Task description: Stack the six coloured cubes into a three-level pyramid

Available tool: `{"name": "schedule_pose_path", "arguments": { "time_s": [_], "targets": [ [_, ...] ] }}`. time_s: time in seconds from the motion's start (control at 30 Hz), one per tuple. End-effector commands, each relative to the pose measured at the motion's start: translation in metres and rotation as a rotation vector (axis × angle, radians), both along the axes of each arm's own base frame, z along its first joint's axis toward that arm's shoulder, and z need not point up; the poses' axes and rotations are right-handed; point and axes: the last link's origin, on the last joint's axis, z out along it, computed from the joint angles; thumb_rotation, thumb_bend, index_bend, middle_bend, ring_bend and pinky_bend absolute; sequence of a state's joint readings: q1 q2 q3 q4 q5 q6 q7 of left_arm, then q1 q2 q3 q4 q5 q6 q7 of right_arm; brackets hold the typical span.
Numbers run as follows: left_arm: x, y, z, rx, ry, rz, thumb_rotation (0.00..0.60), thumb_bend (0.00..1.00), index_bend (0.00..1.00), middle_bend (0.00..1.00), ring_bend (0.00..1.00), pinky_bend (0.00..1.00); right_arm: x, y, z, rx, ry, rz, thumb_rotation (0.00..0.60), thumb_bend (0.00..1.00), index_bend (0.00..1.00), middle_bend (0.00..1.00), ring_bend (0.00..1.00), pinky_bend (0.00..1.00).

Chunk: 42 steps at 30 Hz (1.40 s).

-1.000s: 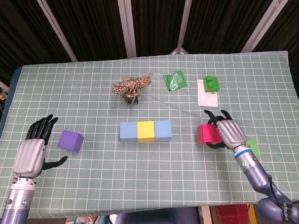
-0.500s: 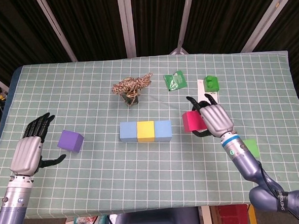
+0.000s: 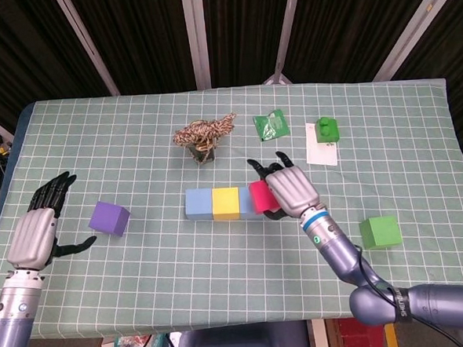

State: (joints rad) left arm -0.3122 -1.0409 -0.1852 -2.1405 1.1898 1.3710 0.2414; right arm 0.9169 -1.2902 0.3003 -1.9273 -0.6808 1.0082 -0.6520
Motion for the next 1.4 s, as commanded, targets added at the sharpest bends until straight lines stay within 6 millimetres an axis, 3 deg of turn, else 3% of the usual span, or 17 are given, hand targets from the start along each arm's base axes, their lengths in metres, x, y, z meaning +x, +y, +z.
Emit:
{"name": "schedule_pose_path", "arguments": {
  "time_s": [0.03, 0.43, 0.8, 1.4],
  "targets": [
    [0.0, 0.0, 0.002, -0.003, -0.009, 0.004, 0.6, 0.16, 0.0, 0.0, 0.0, 0.0, 0.012, 0.0, -0.01, -0.002, 0.014, 0.005, 0.6, 0.23, 0.02, 0.41, 0.26, 0.0],
    [-0.002, 0.002, 0.006, -0.012, -0.041, 0.015, 0.6, 0.16, 0.0, 0.0, 0.0, 0.0, 0.053, -0.019, -0.017, -0.026, 0.042, -0.121, 0.6, 0.23, 0.02, 0.42, 0.26, 0.0],
    [-0.002, 0.003, 0.009, -0.016, -0.055, 0.013, 0.6, 0.16, 0.0, 0.0, 0.0, 0.0, 0.059, -0.018, -0.018, 0.026, -0.068, -0.33, 0.6, 0.23, 0.02, 0.44, 0.26, 0.0],
    [-0.001, 0.002, 0.009, -0.016, -0.055, 0.009, 0.6, 0.16, 0.0, 0.0, 0.0, 0.0, 0.06, -0.011, -0.026, 0.057, -0.14, -0.335, 0.6, 0.23, 0.02, 0.44, 0.26, 0.0]
  ]
}}
